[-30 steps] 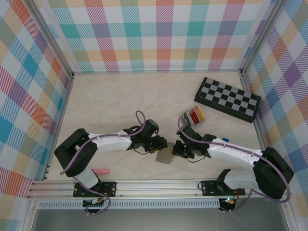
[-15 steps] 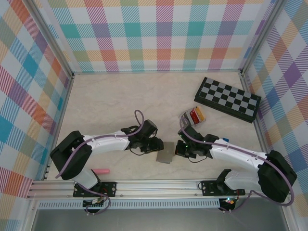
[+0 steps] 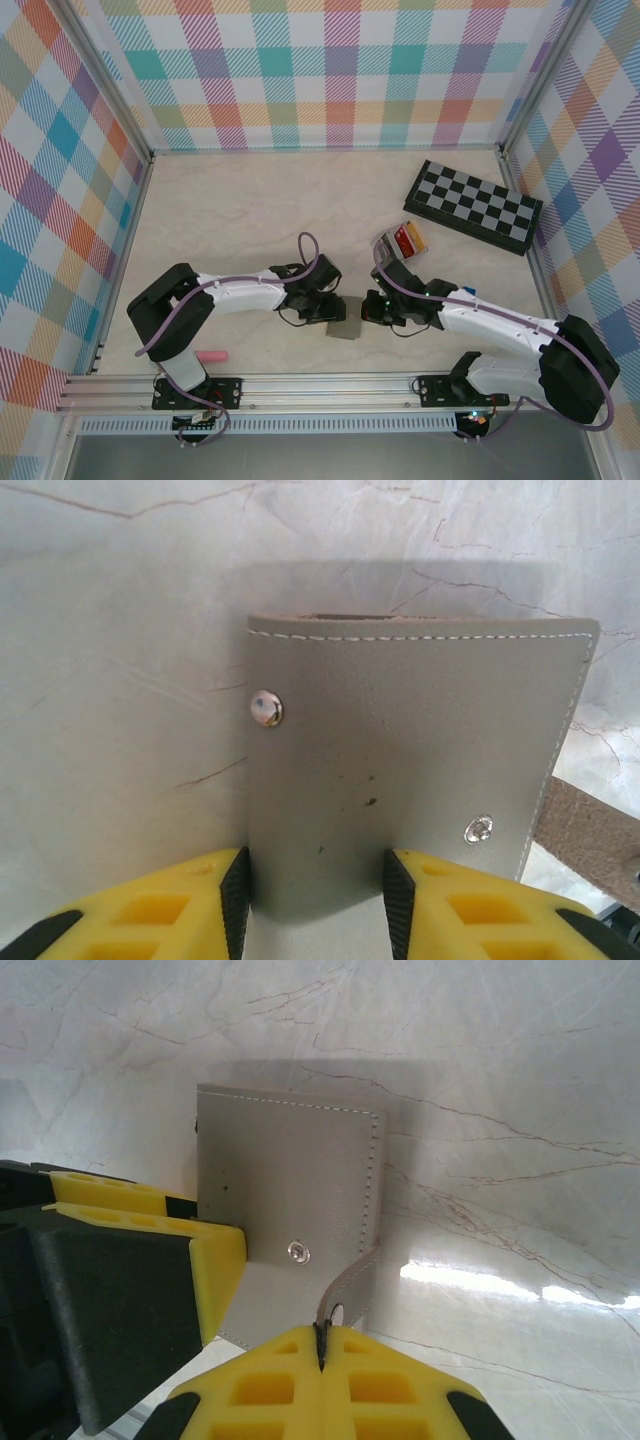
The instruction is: Put the credit cards into the card holder
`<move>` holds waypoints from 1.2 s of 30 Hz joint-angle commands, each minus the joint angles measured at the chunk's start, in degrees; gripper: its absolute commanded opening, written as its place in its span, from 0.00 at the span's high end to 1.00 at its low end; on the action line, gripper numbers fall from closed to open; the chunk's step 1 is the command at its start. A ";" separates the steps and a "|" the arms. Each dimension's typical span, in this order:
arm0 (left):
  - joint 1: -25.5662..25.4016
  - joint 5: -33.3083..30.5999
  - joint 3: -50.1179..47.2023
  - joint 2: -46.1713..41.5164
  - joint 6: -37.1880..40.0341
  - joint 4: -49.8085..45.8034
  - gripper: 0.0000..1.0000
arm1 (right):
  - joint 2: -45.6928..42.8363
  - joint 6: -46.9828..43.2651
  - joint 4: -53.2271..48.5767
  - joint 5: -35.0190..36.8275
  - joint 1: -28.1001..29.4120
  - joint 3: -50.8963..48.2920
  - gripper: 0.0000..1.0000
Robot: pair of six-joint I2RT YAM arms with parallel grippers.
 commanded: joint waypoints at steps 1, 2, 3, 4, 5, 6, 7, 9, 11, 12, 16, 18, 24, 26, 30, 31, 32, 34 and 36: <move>-1.37 -1.60 0.91 2.08 0.51 -1.97 0.61 | 1.09 -1.41 2.05 -2.17 -0.31 1.46 0.98; -1.52 -1.80 0.80 2.02 0.24 -1.51 0.61 | 1.67 -1.66 2.38 -2.82 -0.31 1.58 0.97; -1.55 -1.88 0.62 1.95 -0.08 -1.29 0.61 | 2.25 -1.78 2.70 -3.31 -0.31 1.73 0.98; -1.55 -2.02 0.43 1.88 -0.34 -1.04 0.61 | 2.96 -1.93 2.80 -3.73 -0.31 2.05 0.98; -1.55 -2.17 0.32 1.77 -0.58 -0.85 0.62 | 3.68 -2.04 3.05 -4.11 -0.30 2.30 0.98; -1.56 -2.15 0.15 1.65 -0.70 -0.57 0.62 | 4.42 -2.13 3.25 -4.30 -0.28 2.54 0.98; -1.55 -2.11 -0.05 1.55 -0.86 -0.31 0.62 | 5.03 -2.19 3.55 -4.60 -0.30 2.75 0.98; -1.55 -2.03 -0.46 1.38 -1.28 -0.02 0.63 | 6.36 -2.40 3.90 -4.97 -0.28 3.30 0.98; -1.55 -1.96 -0.88 1.21 -1.65 0.03 0.64 | 7.29 -2.44 3.91 -4.93 -0.31 3.82 0.98; -1.59 -1.91 -1.01 1.09 -1.76 -0.02 0.64 | 7.69 -2.48 3.99 -5.01 -0.29 3.93 0.98; -1.55 -2.19 -1.30 0.68 -2.30 2.33 0.65 | 8.96 -2.48 3.82 -5.41 -0.31 4.35 0.98; -1.55 -2.37 -1.57 0.44 -2.49 2.56 0.65 | 9.59 -2.36 3.86 -5.37 -0.27 4.41 0.98; -1.55 -2.31 -2.35 0.13 -2.72 3.12 0.65 | 10.43 -1.63 3.88 -3.71 -0.31 4.64 0.99; -1.55 -2.31 -2.43 0.15 -2.84 3.23 0.65 | 10.34 -1.30 4.58 -3.25 -0.30 4.26 0.99; -1.55 -2.18 -2.44 0.15 -2.84 3.40 0.66 | 11.44 -1.18 4.97 -3.87 -0.31 4.74 0.99; -1.55 -2.12 -2.50 0.24 -2.84 3.40 0.66 | 11.74 -1.21 5.08 -4.05 -0.31 4.81 0.99; -1.55 -2.07 -2.50 0.24 -2.68 3.47 0.66 | 12.04 -1.22 5.19 -4.10 -0.31 4.95 0.99; -1.55 -2.11 -2.46 0.30 -2.73 3.41 0.66 | 12.36 -1.01 5.43 -4.07 -0.31 4.97 0.99; -1.55 -2.11 -2.55 0.50 -2.79 3.48 0.66 | 12.36 -0.81 5.94 -4.13 -0.31 4.77 1.00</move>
